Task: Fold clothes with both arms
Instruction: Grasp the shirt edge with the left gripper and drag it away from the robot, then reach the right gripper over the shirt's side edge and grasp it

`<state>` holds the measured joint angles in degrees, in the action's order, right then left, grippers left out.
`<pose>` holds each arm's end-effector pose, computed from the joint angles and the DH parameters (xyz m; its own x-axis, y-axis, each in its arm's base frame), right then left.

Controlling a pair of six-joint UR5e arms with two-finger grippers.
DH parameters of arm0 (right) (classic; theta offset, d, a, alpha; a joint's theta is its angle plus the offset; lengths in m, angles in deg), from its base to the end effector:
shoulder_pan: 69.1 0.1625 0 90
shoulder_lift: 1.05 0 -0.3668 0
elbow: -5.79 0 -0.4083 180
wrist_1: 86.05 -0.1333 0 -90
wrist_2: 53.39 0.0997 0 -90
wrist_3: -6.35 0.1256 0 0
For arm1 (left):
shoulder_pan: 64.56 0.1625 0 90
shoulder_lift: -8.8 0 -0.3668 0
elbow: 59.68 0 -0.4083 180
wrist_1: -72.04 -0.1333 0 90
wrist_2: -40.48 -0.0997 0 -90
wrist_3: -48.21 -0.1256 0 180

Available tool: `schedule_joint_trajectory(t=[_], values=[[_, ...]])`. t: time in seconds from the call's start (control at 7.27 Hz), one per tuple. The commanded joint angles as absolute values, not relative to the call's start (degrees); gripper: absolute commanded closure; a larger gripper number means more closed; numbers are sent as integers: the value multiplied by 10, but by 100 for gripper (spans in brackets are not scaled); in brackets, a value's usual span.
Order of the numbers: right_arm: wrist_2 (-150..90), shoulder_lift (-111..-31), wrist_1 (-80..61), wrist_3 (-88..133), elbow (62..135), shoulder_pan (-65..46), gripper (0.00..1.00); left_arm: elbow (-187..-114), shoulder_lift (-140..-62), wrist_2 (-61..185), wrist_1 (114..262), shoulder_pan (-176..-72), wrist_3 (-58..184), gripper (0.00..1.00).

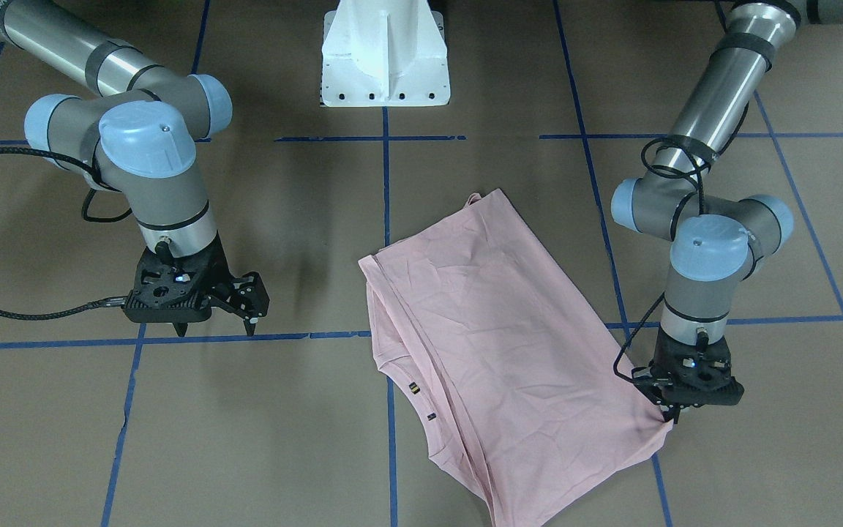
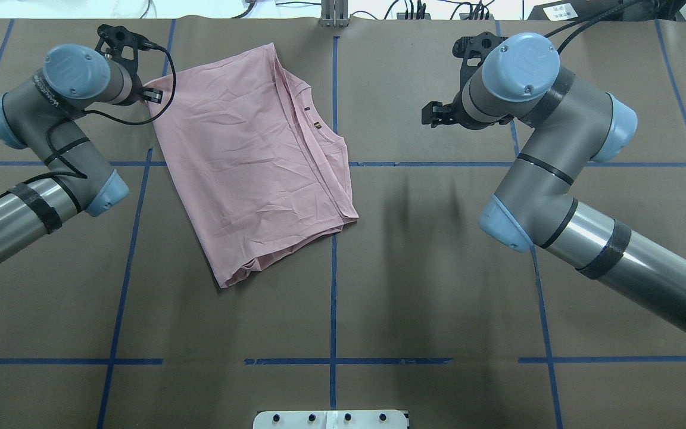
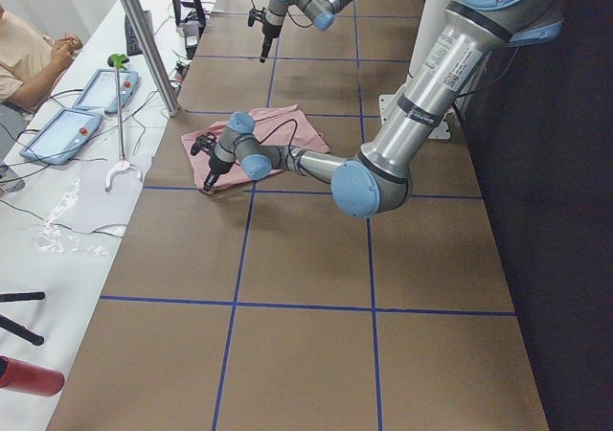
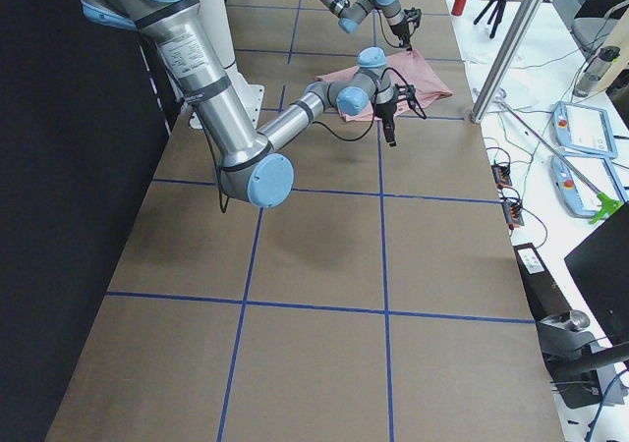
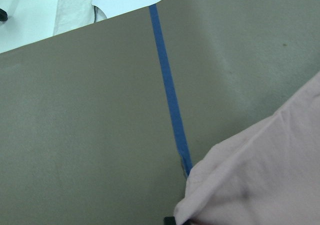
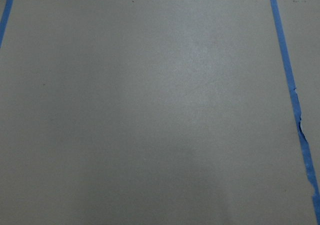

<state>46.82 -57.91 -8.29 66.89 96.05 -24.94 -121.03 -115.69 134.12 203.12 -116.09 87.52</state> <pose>-0.4244 -0.5670 0.2600 0.7292 0.0334 0.6835 -0.2711 0.9312 0.2437 0.3831 -0.6836 0.4361 0.8514 0.1697 -0.4963 0.1480 0.8301 0.5377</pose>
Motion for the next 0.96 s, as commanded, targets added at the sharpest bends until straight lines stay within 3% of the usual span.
schedule_joint_trajectory(t=[0.0, 0.41, 0.83], values=[[469, -567, -84, 724, 959, -265, 0, -1208, -1151, 1357, 2082, -1173, 837, 0], [424, -439, -81, 849, 862, -313, 24, -1259, -1122, 1435, 2085, -1197, 816, 0], [385, -341, -157, 899, 699, -351, 35, -1262, -1121, 1435, 2086, -1197, 824, 0]])
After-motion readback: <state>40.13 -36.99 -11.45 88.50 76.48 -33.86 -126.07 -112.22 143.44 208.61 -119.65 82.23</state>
